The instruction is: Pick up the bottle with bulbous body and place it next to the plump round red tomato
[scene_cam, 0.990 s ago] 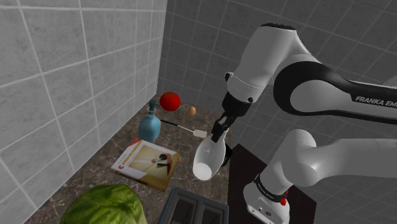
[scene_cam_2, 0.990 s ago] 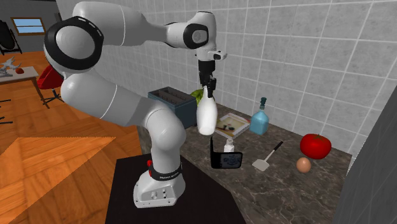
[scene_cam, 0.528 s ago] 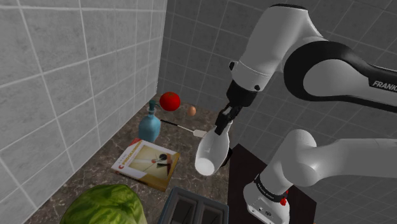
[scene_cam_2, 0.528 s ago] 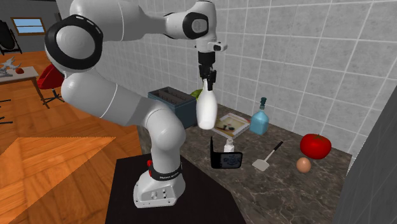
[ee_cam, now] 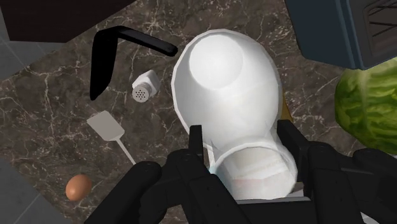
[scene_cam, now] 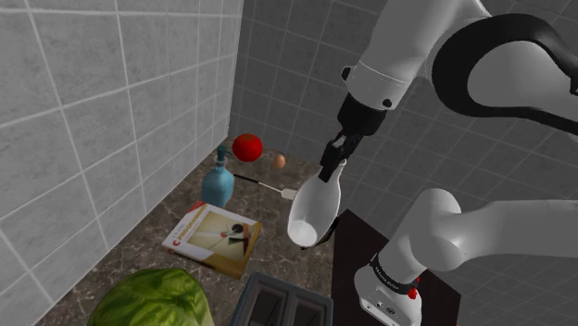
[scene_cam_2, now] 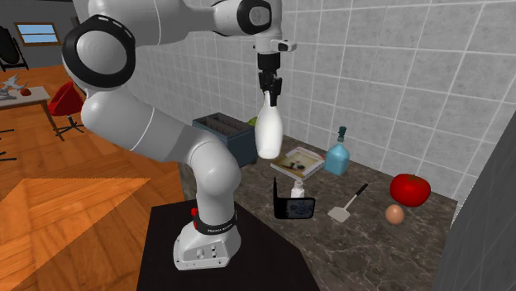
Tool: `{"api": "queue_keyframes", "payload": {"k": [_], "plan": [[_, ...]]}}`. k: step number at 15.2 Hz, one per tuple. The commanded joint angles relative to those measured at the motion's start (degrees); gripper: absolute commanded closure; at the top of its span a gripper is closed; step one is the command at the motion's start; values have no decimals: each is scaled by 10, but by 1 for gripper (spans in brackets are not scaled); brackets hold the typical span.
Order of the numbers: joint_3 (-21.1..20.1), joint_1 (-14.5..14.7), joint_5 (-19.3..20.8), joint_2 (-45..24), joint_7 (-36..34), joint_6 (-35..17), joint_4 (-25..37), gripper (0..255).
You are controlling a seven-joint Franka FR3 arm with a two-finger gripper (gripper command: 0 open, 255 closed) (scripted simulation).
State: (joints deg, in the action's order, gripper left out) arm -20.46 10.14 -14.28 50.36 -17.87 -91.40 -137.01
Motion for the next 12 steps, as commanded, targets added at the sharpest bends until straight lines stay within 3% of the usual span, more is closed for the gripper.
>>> {"api": "queue_keyframes", "payload": {"k": [1,12], "plan": [[4,-2,4,-4,0,14,18,255],[16,-11,19,-36,-5,86,121,255]]}}
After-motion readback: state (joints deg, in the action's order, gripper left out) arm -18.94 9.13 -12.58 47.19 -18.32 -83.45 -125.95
